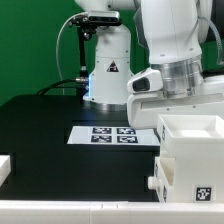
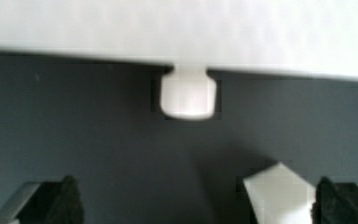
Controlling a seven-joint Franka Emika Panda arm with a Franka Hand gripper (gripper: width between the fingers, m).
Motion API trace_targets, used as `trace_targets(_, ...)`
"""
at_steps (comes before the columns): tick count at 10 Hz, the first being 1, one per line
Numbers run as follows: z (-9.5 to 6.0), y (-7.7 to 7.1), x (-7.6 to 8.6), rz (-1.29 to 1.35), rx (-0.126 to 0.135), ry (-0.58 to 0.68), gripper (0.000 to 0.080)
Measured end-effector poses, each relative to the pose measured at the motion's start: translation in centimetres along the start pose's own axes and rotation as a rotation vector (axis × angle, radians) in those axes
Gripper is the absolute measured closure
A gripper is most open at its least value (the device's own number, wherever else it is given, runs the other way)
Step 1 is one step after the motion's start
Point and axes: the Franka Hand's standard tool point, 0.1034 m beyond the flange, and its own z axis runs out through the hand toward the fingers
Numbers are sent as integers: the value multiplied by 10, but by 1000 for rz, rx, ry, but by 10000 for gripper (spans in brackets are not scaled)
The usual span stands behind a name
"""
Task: Assemble drawer
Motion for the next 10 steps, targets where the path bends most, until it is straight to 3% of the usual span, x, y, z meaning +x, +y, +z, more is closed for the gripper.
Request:
trace_targets(2,6,-1,-10,-7,-4,-2,150)
trace_targets(6,6,0,-9,5,2,9,150)
trace_targets(8,18,5,-17,10,-4,-11,150)
trace_targets(10,19,6,-21,9,-8,-18,150)
